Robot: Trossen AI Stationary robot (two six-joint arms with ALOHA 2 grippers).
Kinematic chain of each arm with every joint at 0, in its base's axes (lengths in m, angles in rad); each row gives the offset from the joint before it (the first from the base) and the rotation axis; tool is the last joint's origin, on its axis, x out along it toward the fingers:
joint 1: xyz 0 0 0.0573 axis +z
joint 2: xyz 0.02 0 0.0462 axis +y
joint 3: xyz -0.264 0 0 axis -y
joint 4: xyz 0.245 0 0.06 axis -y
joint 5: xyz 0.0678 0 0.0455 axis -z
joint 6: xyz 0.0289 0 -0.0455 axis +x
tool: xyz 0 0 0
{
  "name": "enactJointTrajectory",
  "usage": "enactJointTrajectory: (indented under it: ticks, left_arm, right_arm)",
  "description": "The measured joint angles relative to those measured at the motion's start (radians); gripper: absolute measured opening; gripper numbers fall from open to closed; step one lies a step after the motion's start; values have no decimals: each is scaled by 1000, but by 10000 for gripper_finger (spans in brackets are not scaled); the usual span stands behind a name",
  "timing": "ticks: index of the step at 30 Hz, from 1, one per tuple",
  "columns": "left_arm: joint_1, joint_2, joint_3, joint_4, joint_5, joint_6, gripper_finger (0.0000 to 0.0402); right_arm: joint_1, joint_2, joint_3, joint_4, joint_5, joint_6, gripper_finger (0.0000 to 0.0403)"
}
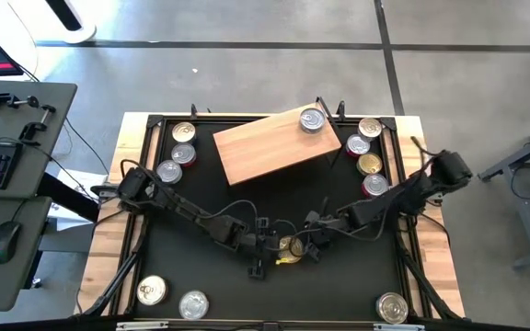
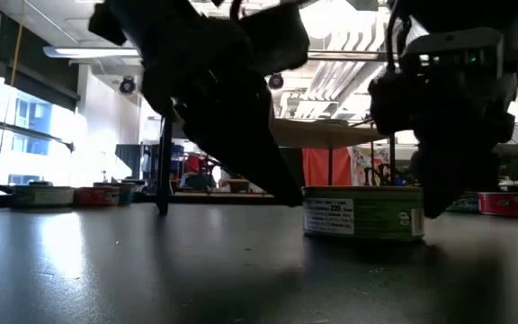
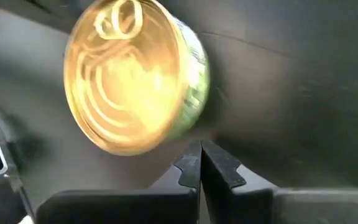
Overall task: Stack canned seafood by type on shelf
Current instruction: Put the bottom gold and green tuna can on the shelf
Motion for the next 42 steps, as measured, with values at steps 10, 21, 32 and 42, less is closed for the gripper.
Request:
enactJointTrajectory:
  ticks: [10, 21, 32, 42]
  left_arm:
    - [13, -37, 5, -56, 4, -8, 0]
    - [19, -97, 9, -36, -28, 60, 0]
    - [16, -83, -17, -60, -28, 19, 0]
    - [16, -75, -84, 36, -28, -11, 0]
  right_arm:
    - [0, 28, -1, 68, 12, 35, 0]
    - [0, 28, -1, 65, 44, 33, 0]
    - [0, 28, -1, 66, 43, 33, 0]
    - [0, 28, 0, 79, 43, 33, 0]
